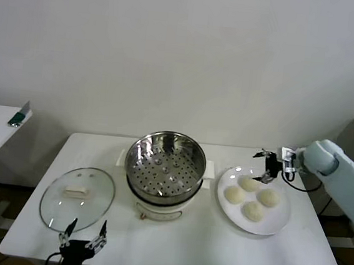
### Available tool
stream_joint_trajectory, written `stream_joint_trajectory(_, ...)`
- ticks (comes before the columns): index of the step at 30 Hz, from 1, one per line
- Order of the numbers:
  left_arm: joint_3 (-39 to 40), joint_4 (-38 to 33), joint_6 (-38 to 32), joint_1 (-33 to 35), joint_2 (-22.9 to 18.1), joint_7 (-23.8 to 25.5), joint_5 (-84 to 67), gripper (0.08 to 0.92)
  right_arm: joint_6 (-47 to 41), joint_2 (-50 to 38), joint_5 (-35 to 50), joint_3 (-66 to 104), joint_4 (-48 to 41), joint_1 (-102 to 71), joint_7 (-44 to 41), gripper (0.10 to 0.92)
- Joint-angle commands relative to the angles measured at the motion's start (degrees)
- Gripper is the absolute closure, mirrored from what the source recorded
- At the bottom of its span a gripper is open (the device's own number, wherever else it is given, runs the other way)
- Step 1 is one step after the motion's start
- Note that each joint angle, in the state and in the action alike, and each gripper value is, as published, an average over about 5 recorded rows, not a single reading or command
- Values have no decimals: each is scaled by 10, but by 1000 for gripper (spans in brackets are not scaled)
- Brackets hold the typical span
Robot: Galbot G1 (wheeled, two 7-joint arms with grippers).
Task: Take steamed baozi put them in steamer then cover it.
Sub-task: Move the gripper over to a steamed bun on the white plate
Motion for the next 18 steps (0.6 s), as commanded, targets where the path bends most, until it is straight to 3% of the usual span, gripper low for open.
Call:
stream_joint_trajectory(1, 1, 3, -2, 1, -1, 0, 1, 177, -16, 82, 1, -134, -119, 101, -85, 203)
stream_joint_trajectory(18, 0, 9, -11, 6, -5, -1, 5, 177, 24, 218, -128, -14, -318, 8, -44, 203)
